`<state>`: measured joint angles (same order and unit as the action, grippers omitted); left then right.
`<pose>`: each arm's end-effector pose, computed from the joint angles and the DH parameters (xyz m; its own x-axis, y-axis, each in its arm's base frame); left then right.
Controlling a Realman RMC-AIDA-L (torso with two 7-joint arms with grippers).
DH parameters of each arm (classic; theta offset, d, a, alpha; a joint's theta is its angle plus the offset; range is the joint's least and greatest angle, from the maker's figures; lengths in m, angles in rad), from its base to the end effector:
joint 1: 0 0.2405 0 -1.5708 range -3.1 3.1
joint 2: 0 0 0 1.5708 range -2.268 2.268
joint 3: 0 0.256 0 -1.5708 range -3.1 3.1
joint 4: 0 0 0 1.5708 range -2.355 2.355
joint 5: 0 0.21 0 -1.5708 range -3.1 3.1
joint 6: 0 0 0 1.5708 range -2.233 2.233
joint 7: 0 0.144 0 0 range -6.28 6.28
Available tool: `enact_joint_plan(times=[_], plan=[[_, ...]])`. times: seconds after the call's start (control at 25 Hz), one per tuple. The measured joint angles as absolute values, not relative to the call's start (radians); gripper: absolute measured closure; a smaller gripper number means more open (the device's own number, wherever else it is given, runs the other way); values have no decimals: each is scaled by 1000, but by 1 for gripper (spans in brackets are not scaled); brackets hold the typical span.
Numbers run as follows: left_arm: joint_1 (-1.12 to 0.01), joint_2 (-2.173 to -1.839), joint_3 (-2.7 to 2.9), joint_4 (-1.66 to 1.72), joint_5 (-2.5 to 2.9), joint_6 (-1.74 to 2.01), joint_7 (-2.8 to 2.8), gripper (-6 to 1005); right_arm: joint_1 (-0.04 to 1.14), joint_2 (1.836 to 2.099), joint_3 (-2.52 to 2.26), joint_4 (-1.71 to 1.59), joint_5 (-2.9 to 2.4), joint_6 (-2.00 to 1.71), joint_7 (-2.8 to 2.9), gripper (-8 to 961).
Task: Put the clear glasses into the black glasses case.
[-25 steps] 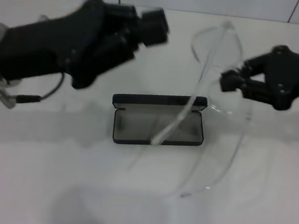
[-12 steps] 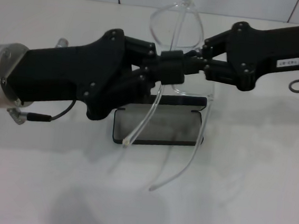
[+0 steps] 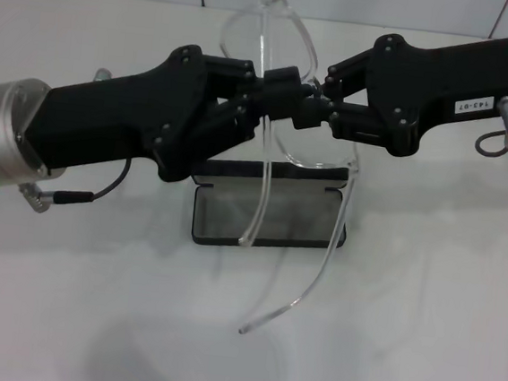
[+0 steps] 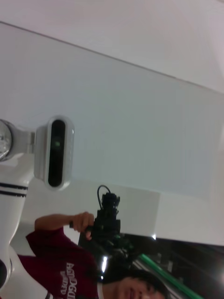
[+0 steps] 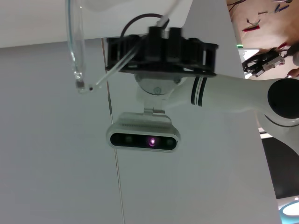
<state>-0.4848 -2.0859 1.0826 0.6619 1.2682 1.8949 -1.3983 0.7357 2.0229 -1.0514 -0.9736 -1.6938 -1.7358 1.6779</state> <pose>-0.1714 0.2921 0.0170 0.4578 0.2034 0.8655 0.1346 -0.9781 0.1587 0.1027 0.3564 0.0309 0.8594 -0.0658 -0.5070 -0.0336 -0.9968 0.0724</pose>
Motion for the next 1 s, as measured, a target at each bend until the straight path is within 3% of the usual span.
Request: enact_joint_plan(times=[1.0], plan=[[-485,-2088,1095,656,1268,1899,-1344,917,727,2019,-1040,-928,-1676,-1709,1623,835]])
